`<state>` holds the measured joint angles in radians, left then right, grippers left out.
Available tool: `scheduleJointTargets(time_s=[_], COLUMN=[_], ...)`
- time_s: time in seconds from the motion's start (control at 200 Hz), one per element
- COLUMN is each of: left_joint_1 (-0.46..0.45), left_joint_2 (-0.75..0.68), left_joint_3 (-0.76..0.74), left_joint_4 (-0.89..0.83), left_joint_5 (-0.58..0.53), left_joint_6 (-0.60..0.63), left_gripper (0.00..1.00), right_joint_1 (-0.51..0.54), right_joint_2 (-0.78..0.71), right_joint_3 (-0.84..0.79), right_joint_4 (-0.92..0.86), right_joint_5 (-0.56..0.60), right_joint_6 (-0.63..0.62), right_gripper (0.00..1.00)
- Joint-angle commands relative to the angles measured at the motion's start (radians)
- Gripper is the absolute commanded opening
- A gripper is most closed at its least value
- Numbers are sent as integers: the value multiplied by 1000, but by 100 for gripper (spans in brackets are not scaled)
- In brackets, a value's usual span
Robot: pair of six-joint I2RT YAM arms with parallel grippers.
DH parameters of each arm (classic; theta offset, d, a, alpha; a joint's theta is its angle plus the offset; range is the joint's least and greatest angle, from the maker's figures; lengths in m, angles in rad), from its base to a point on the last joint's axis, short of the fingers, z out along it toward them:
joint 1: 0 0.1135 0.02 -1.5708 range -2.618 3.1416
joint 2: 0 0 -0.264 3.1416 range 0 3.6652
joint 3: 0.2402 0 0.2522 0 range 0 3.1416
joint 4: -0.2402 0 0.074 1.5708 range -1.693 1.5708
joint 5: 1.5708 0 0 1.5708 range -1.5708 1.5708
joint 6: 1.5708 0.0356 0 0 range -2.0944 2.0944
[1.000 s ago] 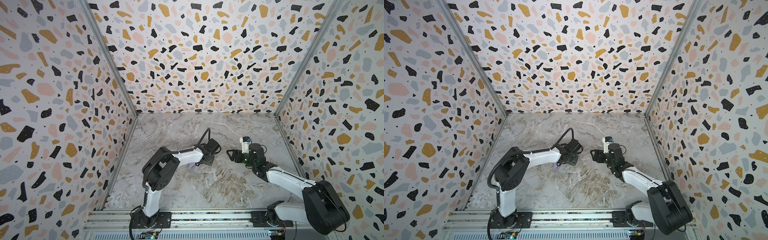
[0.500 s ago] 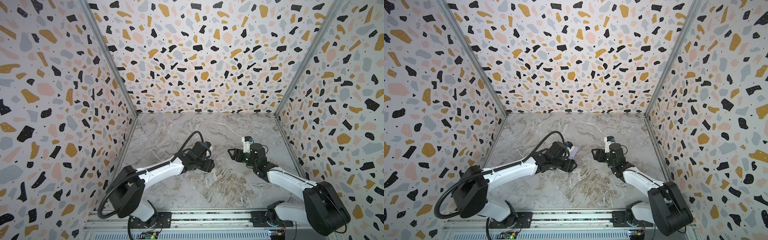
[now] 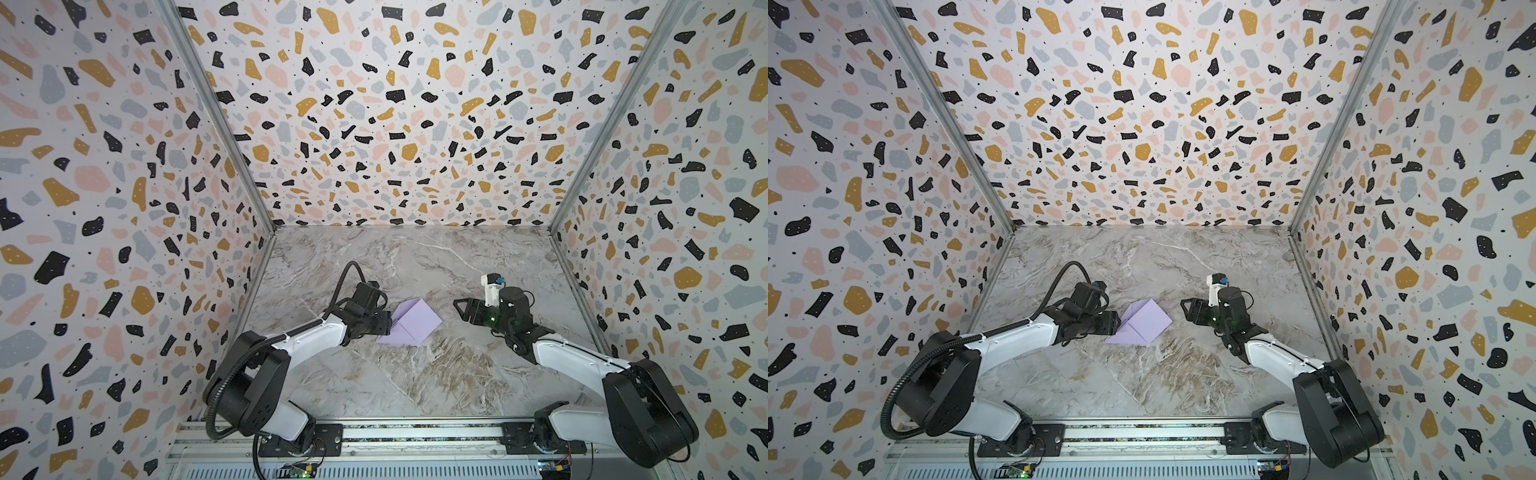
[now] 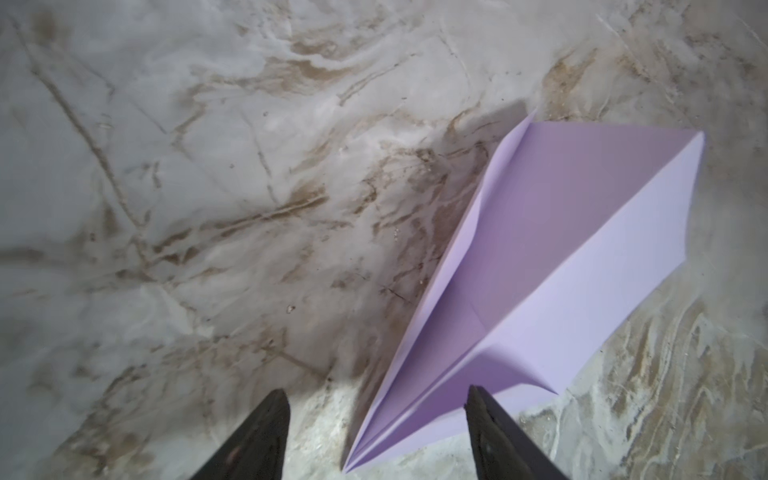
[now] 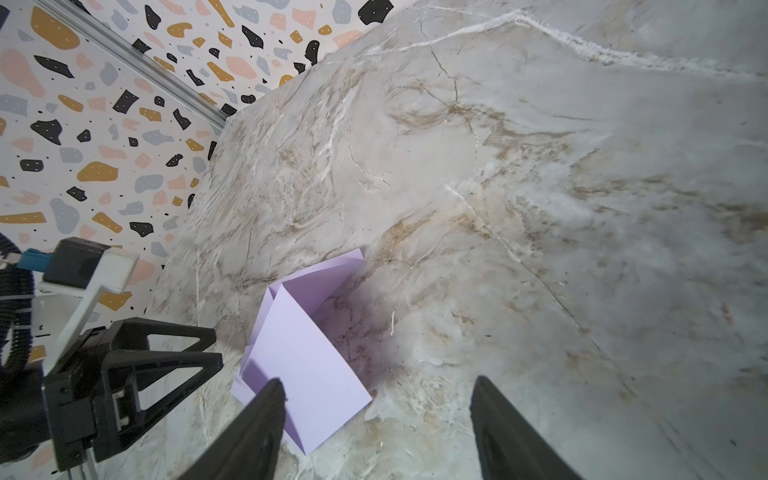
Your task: Fold a paper plane with a square sheet of paper (pick it up from the middle)
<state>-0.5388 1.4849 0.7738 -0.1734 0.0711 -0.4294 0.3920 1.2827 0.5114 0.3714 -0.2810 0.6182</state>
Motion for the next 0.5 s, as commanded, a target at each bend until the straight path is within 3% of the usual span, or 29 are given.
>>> scheduleJointTargets(time_s=[0.0,0.25,0.496], left_joint_1=[-1,-8,-36], left_joint_2=[-8,-110,-25], left_joint_3=[-13,-115,-97], left_joint_4=[54,103,110], left_joint_5=[44,71,62], left_joint_6=[19,32,61], left_gripper=[70,77,77], right_joint_1=[-1,0,1], right_joint_2=[-9,10,35], right_joint_3=[-4,-4,6], right_joint_4=[9,22,38], right_joint_5=[-12,-18,-39], right_joint_6=[9,12,21], right_gripper=[72,72,71])
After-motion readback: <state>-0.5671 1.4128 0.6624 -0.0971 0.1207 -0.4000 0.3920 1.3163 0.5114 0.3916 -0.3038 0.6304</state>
